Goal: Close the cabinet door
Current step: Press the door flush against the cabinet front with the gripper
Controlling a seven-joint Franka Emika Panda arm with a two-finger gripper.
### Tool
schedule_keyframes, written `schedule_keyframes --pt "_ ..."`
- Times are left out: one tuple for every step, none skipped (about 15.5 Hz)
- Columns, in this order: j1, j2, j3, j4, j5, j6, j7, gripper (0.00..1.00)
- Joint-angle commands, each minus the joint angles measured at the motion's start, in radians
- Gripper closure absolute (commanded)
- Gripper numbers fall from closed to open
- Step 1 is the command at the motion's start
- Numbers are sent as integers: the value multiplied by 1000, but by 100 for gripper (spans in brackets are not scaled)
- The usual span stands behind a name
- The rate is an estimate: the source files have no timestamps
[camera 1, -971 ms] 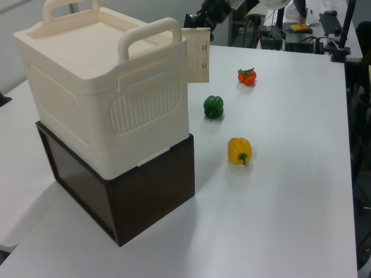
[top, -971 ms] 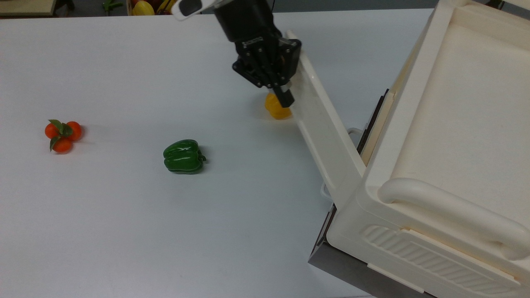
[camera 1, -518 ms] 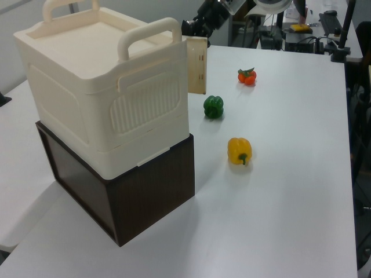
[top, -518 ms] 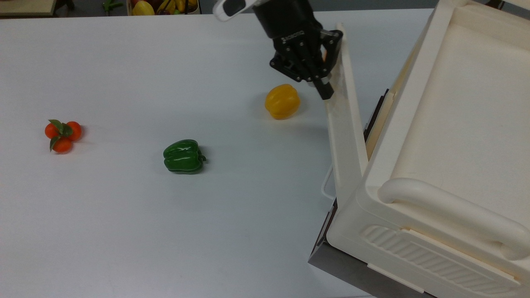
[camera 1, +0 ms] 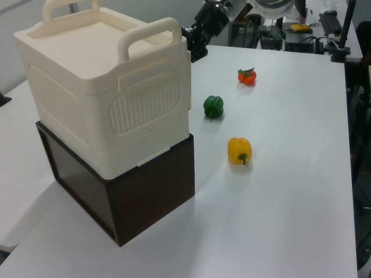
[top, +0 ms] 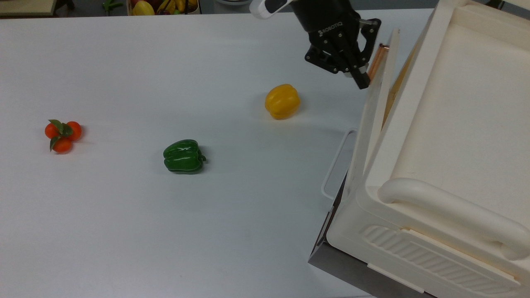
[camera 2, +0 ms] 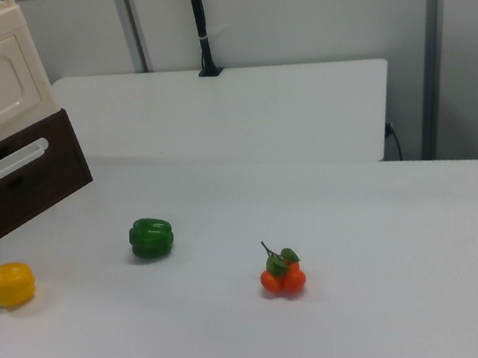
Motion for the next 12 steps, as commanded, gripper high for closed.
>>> schedule_keyframes --pt "17 -5 14 -24 -8 28 11 100" --pt "18 -4 16 -22 -6 28 11 100" --pt "18 -2 19 -22 -6 28 11 100" --pt "18 -1 31 -22 -9 30 11 100" --pt "18 -1 39 -12 -9 30 11 100" --pt "18 -1 39 -5 -6 30 12 100" --pt "20 -1 43 -4 -8 30 12 100" --pt "24 1 48 -4 -8 33 12 100" --pt "28 1 52 -4 -8 65 12 100" --pt "31 1 62 -8 -8 114 11 100" --pt "31 2 75 -12 -9 137 11 100" --pt "28 5 77 -13 -9 134 9 100"
